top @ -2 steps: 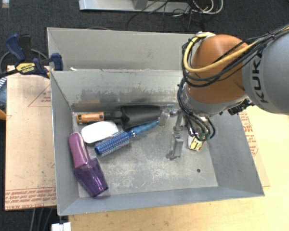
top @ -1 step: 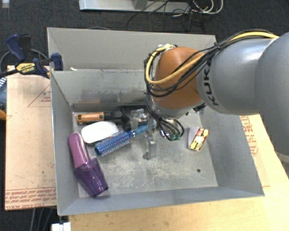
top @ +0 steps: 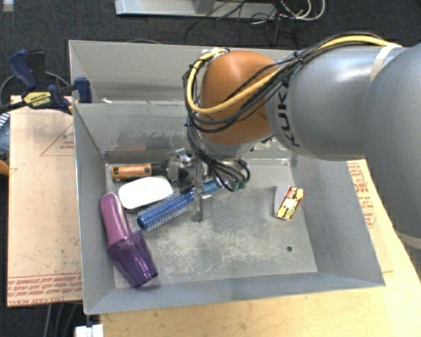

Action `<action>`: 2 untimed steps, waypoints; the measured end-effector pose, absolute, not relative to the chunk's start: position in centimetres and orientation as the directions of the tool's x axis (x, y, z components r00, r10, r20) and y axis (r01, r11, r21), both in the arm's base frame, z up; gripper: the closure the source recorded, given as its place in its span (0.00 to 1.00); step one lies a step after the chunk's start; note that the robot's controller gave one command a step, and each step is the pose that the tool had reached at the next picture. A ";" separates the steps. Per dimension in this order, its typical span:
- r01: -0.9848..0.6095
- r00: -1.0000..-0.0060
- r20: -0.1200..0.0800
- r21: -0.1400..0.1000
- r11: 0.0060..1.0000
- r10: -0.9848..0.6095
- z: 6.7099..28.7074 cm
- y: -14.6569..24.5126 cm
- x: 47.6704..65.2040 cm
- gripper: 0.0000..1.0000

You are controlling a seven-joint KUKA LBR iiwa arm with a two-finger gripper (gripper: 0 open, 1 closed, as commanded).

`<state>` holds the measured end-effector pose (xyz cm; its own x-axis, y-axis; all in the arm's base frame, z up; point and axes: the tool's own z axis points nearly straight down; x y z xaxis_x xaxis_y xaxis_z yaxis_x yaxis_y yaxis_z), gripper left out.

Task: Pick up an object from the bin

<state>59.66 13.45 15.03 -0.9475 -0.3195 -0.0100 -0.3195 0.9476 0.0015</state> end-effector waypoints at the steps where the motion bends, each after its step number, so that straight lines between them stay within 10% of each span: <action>1: -0.355 -0.935 -0.001 0.002 0.935 -0.355 12.5 12.1 57.9 0.00; 2: -0.385 -0.923 -0.014 0.001 0.923 -0.385 7.1 14.0 58.5 0.00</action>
Offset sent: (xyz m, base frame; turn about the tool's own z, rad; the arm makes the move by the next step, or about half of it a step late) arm -0.0125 0.0051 -0.0803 -0.0730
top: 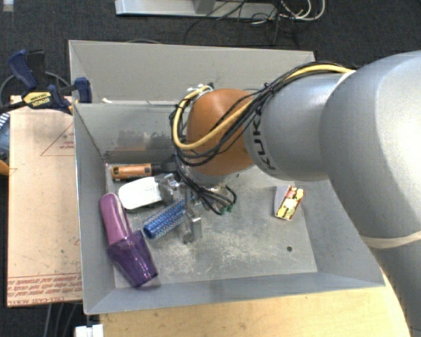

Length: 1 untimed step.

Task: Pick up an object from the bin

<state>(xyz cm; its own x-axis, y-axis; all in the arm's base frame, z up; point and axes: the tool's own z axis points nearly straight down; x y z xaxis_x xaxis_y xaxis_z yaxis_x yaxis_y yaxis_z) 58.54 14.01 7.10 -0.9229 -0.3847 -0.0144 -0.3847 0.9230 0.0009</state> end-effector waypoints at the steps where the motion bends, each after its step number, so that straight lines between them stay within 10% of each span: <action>1: -0.425 -0.905 -0.003 0.002 0.905 -0.425 6.9 14.3 58.4 1.00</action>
Offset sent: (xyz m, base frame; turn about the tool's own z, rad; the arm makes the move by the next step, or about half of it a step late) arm 0.0000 0.0000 0.0000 0.0000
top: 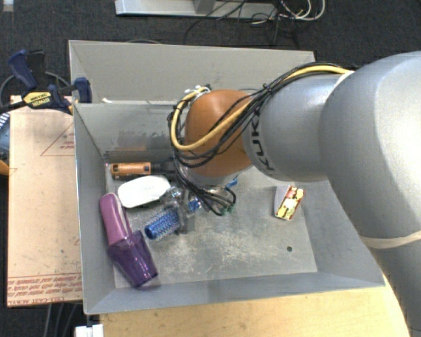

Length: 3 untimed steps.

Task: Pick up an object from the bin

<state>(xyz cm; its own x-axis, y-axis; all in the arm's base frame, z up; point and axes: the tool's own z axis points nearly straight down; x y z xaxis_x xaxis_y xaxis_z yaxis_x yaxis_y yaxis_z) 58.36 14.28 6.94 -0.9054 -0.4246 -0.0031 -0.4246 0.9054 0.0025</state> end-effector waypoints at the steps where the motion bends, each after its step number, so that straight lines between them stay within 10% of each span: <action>1: -0.428 -0.904 -0.003 0.003 0.904 -0.428 6.9 14.3 58.4 1.00; 3: -0.427 -0.904 0.000 0.004 0.904 -0.427 7.3 14.3 58.3 1.00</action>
Offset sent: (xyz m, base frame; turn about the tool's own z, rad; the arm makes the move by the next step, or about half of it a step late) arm 0.0000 0.0000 0.0045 0.0000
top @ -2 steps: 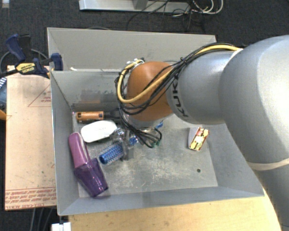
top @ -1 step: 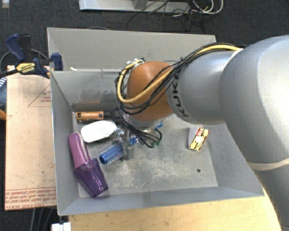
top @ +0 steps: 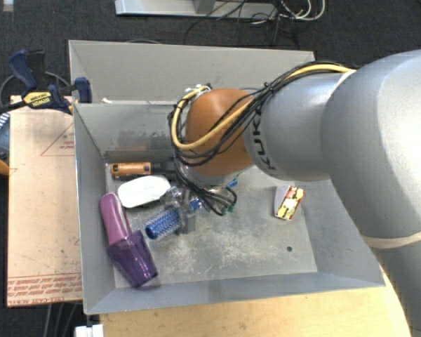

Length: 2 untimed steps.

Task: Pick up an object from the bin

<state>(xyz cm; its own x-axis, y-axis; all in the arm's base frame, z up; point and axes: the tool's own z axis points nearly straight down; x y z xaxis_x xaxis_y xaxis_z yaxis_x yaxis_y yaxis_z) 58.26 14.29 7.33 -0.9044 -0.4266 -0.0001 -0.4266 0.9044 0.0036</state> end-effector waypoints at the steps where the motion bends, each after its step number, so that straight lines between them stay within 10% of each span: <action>1: -0.426 -0.905 0.005 0.005 0.905 -0.426 8.6 14.3 58.1 1.00; 2: -0.426 -0.905 0.003 0.005 0.905 -0.426 10.7 14.3 58.1 1.00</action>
Offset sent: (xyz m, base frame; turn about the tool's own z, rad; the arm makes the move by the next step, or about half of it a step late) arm -0.0001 -0.0001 0.0541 0.0000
